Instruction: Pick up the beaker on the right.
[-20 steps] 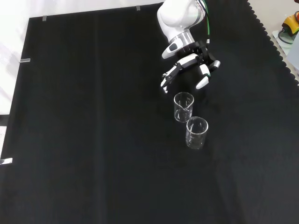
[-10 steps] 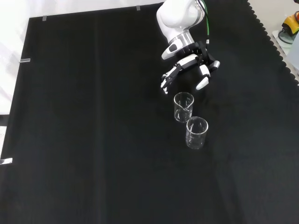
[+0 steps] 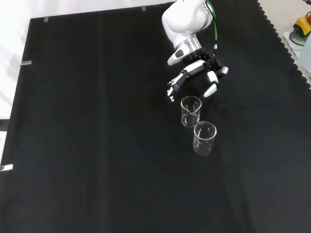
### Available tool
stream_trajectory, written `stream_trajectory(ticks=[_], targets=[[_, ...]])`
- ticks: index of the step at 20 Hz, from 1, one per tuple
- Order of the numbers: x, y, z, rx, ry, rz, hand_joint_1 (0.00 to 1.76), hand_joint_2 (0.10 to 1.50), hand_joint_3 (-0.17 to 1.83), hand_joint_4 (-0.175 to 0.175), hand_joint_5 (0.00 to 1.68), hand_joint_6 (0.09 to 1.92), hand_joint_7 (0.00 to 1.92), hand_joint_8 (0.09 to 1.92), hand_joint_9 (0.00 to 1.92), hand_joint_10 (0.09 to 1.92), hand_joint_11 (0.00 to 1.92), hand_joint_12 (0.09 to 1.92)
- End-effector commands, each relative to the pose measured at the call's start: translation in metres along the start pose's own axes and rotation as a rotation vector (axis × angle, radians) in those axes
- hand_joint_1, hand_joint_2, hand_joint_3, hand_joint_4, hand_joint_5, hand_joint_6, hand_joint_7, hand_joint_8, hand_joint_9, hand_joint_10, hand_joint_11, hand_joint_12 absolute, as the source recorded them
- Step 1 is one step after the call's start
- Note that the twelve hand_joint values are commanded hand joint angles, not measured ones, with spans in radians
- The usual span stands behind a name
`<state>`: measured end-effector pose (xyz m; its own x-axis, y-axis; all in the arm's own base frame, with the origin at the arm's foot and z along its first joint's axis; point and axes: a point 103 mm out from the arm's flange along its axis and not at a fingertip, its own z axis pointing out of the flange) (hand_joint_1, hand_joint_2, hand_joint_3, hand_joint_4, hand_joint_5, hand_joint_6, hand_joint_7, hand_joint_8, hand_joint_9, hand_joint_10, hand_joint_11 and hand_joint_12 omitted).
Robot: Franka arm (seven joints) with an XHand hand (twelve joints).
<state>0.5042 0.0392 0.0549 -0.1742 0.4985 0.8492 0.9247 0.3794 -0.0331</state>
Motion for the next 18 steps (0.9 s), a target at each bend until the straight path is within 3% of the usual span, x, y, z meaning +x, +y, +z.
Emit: stream_trajectory(ticks=[1, 18], targets=[[0.003, 0.008, 0.010, 0.008, 0.003, 0.007, 0.98, 0.29, 1.16, -0.037, 0.36, 0.09, 0.28, 0.65, 0.42, 0.59, 0.02, 1.31], [0.011, 0.021, 0.021, 0.044, 0.000, -0.019, 0.96, 0.29, 1.15, -0.044, 0.37, 0.09, 0.30, 0.65, 0.42, 0.59, 0.01, 1.31]])
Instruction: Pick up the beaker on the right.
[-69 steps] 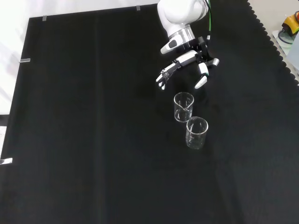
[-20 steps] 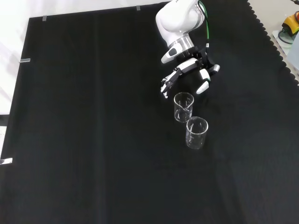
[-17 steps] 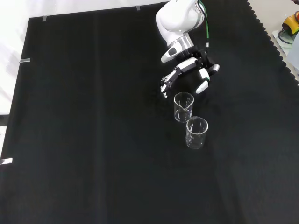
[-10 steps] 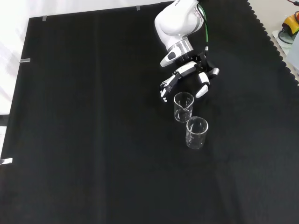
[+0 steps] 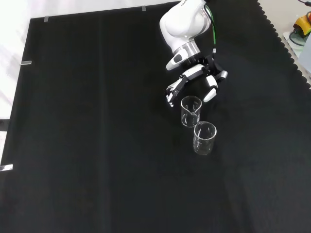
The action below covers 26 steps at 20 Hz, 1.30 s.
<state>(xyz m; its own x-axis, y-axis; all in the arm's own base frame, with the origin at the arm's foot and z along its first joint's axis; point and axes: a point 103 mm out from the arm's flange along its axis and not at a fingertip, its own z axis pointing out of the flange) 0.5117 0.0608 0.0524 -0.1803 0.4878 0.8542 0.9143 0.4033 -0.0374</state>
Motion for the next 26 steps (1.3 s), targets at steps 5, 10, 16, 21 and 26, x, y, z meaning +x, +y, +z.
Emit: stream_trajectory(ticks=[5, 10, 16, 21, 26], targets=[[0.006, 0.012, 0.012, 0.040, -0.012, -0.016, 0.96, 0.28, 1.14, -0.045, 0.38, 0.09, 0.31, 0.65, 0.43, 0.59, 0.01, 1.31], [0.007, 0.015, 0.014, 0.050, -0.010, -0.021, 0.95, 0.28, 1.14, -0.046, 0.39, 0.09, 0.33, 0.65, 0.44, 0.60, 0.00, 1.31], [0.007, 0.017, 0.016, 0.055, -0.010, -0.019, 0.95, 0.28, 1.13, -0.046, 0.40, 0.09, 0.35, 0.65, 0.46, 0.60, 0.01, 1.31], [0.005, 0.017, 0.019, 0.059, -0.008, -0.013, 0.95, 0.28, 1.13, -0.045, 0.42, 0.09, 0.37, 0.66, 0.47, 0.60, 0.01, 1.32], [-0.004, -0.012, -0.018, 0.082, 0.096, -0.094, 0.95, 0.28, 1.13, -0.045, 0.42, 0.09, 0.38, 0.66, 0.48, 0.60, 0.01, 1.32]])
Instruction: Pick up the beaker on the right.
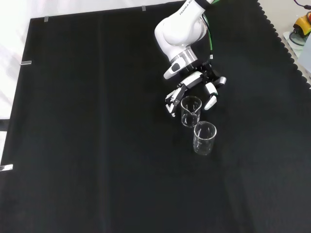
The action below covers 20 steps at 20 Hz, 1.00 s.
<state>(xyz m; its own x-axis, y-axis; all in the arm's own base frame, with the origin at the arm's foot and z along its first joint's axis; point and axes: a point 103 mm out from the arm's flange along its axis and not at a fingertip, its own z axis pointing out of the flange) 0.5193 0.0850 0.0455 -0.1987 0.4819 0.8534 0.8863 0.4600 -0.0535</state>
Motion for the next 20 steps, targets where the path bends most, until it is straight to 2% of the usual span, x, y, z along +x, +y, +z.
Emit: stream_trajectory(ticks=[1, 4, 9, 20], targets=[[-0.009, -0.038, -0.042, 0.018, 0.088, -0.069, 0.95, 0.28, 1.13, -0.044, 0.43, 0.09, 0.39, 0.66, 0.48, 0.60, 0.01, 1.32], [-0.003, -0.011, -0.011, 0.014, 0.039, -0.036, 0.95, 0.28, 1.13, -0.043, 0.43, 0.09, 0.39, 0.66, 0.49, 0.60, 0.01, 1.32], [0.000, 0.003, 0.005, 0.008, 0.011, -0.003, 0.95, 0.29, 1.12, -0.043, 0.44, 0.09, 0.40, 0.65, 0.49, 0.59, 0.01, 1.32], [0.003, 0.001, 0.003, -0.008, -0.008, -0.003, 0.94, 0.29, 1.12, -0.043, 0.44, 0.09, 0.40, 0.65, 0.49, 0.58, 0.01, 1.32]])
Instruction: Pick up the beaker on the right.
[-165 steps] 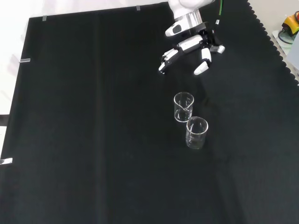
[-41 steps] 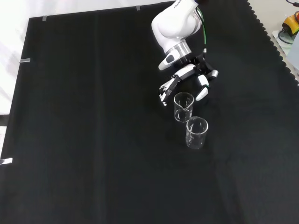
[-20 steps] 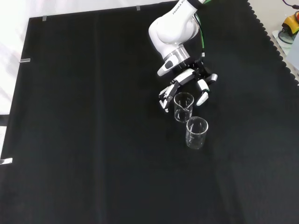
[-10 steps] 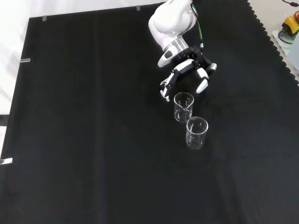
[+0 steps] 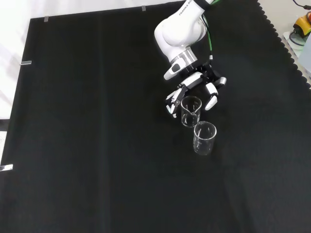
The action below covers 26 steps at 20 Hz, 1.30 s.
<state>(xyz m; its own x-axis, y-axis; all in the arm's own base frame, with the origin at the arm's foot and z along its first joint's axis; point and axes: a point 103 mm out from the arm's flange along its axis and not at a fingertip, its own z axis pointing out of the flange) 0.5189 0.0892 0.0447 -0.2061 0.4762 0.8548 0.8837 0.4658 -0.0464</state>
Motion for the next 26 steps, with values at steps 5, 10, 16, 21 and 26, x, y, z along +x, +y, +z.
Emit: stream_trajectory(ticks=[5, 10, 16, 21, 26], targets=[[0.0004, -0.0030, -0.0030, -0.016, -0.008, 0.005, 0.94, 0.29, 1.12, -0.043, 0.44, 0.09, 0.39, 0.64, 0.49, 0.58, 0.01, 1.32], [-0.0001, -0.0019, -0.0023, -0.010, -0.011, 0.009, 0.93, 0.29, 1.12, -0.043, 0.44, 0.09, 0.40, 0.64, 0.49, 0.58, 0.00, 1.32], [-0.0001, 0.0025, 0.0022, -0.006, -0.006, 0.019, 0.93, 0.29, 1.11, -0.044, 0.45, 0.09, 0.40, 0.64, 0.49, 0.58, 0.00, 1.32], [-0.0003, 0.0043, 0.0045, -0.005, -0.005, 0.023, 0.93, 0.29, 1.11, -0.043, 0.45, 0.09, 0.40, 0.64, 0.49, 0.58, 0.01, 1.32], [-0.0018, 0.0048, 0.0054, -0.007, 0.000, 0.024, 0.93, 0.29, 1.11, -0.044, 0.46, 0.10, 0.41, 0.65, 0.49, 0.58, 0.01, 1.32]])
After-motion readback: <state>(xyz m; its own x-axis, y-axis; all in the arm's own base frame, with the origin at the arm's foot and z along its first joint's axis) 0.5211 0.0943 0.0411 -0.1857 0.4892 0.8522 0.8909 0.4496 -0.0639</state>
